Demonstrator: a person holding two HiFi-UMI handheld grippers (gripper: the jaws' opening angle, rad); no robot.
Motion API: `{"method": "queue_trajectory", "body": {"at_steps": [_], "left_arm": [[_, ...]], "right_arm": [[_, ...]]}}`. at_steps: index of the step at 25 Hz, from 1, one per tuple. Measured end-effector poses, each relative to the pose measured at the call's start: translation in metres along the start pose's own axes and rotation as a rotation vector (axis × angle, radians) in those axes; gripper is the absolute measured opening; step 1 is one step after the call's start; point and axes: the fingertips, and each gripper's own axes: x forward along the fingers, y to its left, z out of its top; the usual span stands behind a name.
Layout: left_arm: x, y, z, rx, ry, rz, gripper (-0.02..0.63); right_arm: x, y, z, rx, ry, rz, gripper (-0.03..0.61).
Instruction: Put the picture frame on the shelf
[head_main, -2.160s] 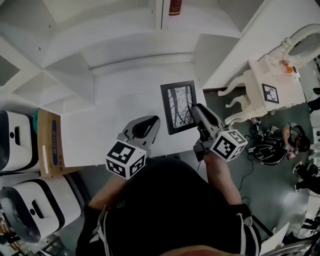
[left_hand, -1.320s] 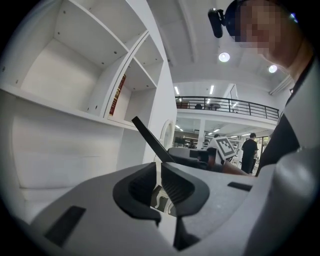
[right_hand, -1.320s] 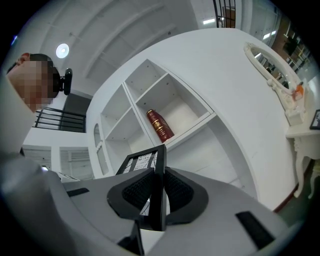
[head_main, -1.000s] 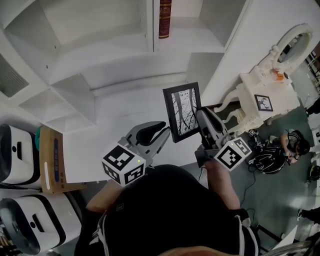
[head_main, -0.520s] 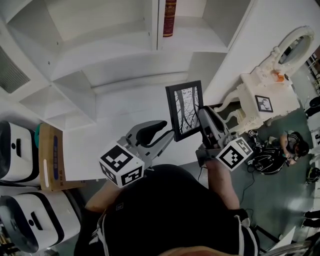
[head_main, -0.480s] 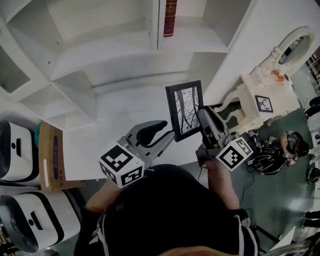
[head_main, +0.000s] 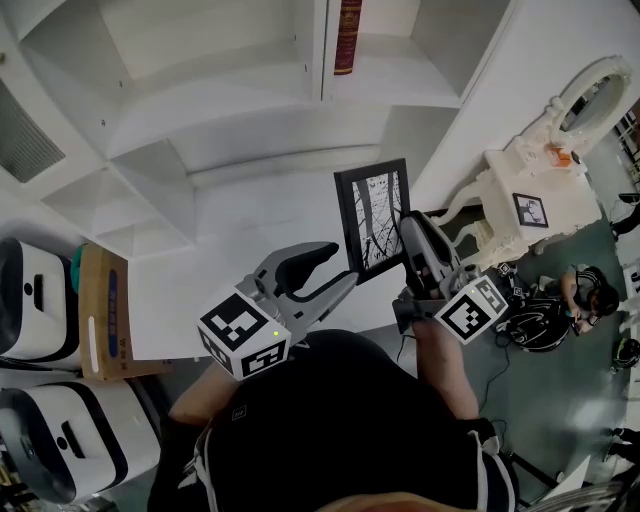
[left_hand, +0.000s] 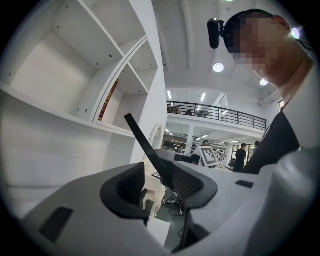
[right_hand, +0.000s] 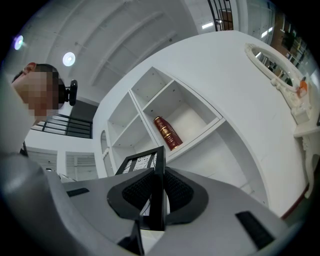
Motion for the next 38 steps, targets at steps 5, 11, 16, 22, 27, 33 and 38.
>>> {"method": "queue_trajectory", "body": {"at_steps": [5, 11, 16, 22, 27, 33, 38], "left_arm": [[0.007, -0.003, -0.003, -0.005, 0.013, -0.03, 0.173], [0.017, -0.006, -0.003, 0.007, 0.025, -0.051, 0.173], [0.025, -0.007, -0.003, 0.004, 0.021, -0.052, 0.172], [0.024, 0.003, -0.002, -0.033, 0.004, -0.029, 0.122], [0.027, 0.008, 0.002, -0.063, -0.021, -0.014, 0.066], [0.039, 0.0, 0.004, -0.077, -0.039, -0.023, 0.029], [0.059, -0.018, 0.004, -0.071, -0.046, -0.041, 0.028]], "right_arm": [[0.005, 0.003, -0.002, 0.002, 0.003, 0.016, 0.074], [0.009, 0.009, -0.003, 0.0, 0.004, 0.045, 0.074], [0.01, 0.015, -0.008, 0.011, 0.026, 0.082, 0.075], [0.012, 0.016, -0.017, 0.043, 0.042, 0.102, 0.075], [0.007, 0.018, -0.009, 0.018, 0.041, 0.106, 0.075], [-0.012, 0.013, 0.0, 0.021, 0.027, 0.119, 0.077], [-0.034, 0.001, 0.011, -0.008, 0.035, 0.117, 0.077]]}}
